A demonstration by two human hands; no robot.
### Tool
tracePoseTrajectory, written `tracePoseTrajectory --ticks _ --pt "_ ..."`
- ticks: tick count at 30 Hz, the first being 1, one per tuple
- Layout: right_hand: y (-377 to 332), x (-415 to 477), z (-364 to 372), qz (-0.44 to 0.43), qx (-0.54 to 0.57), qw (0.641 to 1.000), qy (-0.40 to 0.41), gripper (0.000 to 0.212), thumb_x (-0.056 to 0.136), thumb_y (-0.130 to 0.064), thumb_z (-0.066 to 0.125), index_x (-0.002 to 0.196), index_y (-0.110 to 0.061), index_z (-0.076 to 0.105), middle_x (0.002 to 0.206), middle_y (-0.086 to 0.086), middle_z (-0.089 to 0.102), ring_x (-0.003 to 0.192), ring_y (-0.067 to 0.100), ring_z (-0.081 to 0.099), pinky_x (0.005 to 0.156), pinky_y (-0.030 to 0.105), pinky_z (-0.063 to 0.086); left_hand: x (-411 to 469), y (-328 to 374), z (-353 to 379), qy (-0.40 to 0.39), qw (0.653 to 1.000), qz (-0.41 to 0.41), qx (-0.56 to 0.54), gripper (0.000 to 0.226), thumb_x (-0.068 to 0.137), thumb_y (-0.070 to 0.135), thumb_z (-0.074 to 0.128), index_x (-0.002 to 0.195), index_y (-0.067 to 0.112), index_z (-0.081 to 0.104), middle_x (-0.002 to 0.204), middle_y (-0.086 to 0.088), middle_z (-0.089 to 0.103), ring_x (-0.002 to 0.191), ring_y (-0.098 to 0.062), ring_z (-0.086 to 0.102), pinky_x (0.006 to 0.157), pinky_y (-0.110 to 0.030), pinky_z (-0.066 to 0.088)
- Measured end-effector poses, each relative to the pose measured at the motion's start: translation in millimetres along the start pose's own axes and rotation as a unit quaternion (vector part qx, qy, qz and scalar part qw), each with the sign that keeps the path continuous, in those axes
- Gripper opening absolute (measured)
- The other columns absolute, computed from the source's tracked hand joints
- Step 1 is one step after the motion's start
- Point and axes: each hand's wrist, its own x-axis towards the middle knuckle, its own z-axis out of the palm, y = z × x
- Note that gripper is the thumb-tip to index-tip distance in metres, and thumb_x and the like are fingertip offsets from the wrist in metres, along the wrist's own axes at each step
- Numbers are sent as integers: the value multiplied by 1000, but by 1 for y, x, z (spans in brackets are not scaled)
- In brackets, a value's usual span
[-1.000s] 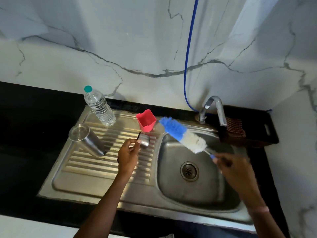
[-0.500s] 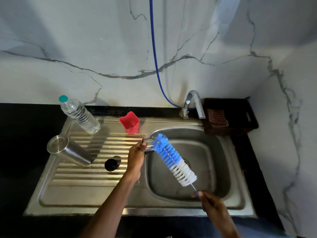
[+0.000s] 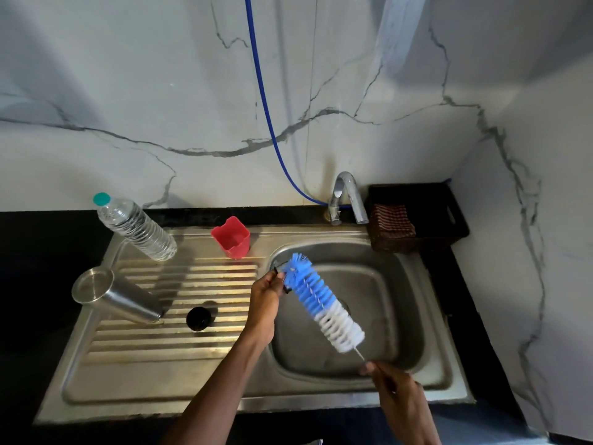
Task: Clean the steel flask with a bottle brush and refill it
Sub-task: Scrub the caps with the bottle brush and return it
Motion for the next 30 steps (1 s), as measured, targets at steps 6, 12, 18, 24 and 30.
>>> tracePoseTrajectory --ticks 6,12,18,24,30 --pt "-26 14 -2 -18 -26 999 34 14 97 -51 57 95 -46 70 57 -14 57 71 25 66 64 36 49 0 -9 5 2 1000 3 -17 29 108 30 51 102 16 76 100 -3 76 97 -20 68 93 -34 50" --pt "-32 27 1 -33 -13 999 38 18 99 -47 58 90 -39 71 55 -14 55 56 15 55 62 37 49 2 -22 3 -25 996 70 57 23 103 32 52 103 20 71 95 -1 69 92 -17 57 91 -40 42" --pt "-3 -3 3 22 7 999 29 11 89 -53 65 81 -51 72 65 -20 68 77 16 72 75 34 55 1 -19 1 -13 996 68 63 25 108 8 48 109 21 70 108 2 75 107 -20 67 100 -40 49" --pt "-50 41 -4 2 26 1000 12 23 100 -46 55 89 -38 73 52 -14 52 53 8 47 61 31 44 3 -31 1 -19 961 190 201 18 102 24 48 106 19 65 100 0 70 96 -21 64 87 -40 51" --pt "-11 16 -8 -26 69 997 -17 18 101 -37 59 89 -41 73 50 -11 48 48 2 44 57 26 40 -4 -6 4 -36 996 76 -11 17 108 14 49 106 12 66 95 2 75 101 -11 71 100 -28 53"
